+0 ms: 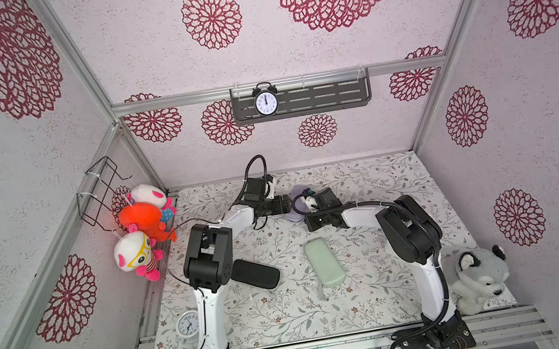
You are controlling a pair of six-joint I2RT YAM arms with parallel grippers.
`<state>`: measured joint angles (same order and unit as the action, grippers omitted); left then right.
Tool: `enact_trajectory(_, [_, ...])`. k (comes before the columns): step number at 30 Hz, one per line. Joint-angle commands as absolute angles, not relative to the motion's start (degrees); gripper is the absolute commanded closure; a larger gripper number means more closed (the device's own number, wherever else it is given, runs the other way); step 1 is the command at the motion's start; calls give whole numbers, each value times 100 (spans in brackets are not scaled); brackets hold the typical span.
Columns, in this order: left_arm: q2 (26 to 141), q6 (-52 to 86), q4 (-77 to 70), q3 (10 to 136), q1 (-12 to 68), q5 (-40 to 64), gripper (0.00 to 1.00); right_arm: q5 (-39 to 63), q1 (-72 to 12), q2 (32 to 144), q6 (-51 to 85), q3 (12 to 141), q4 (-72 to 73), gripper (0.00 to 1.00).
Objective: Put umbrellas into zippered umbrella sleeves
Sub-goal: Zip the zipper on the umbrella sleeve.
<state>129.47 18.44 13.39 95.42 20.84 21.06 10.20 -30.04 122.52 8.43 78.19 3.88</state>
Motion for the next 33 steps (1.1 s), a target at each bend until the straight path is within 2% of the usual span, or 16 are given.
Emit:
enact_trajectory(1, [13370, 1345, 2289, 10214, 2152, 2482, 16, 866, -2958, 12073, 650, 7817, 147, 100])
enact_trajectory(5, [13507, 1396, 2420, 10342, 2254, 2481, 24, 951, -2963, 11972, 588, 7697, 209, 100])
enact_trajectory(9, [13313, 1649, 2034, 9865, 2285, 2549, 38, 916, -3066, 11888, 461, 7570, 261, 100])
enact_trajectory(12, [13295, 1953, 1799, 9537, 2318, 2433, 43, 717, -3263, 11767, 488, 7419, 360, 100])
enact_trajectory(16, [13273, 2386, 1382, 9110, 2350, 2432, 49, 523, -3494, 11569, 606, 7145, 513, 100])
enact_trajectory(20, [13119, 2618, 1200, 8897, 2323, 2253, 50, 670, -3634, 11453, 618, 7009, 628, 100])
enact_trajectory(27, [13088, 3069, 651, 8588, 2295, 2267, 56, 695, -3938, 11595, 580, 7358, 589, 100])
enact_trajectory(33, [12904, 3680, -129, 8142, 2280, 2156, 64, 771, -4128, 11686, 1122, 7469, 1048, 100])
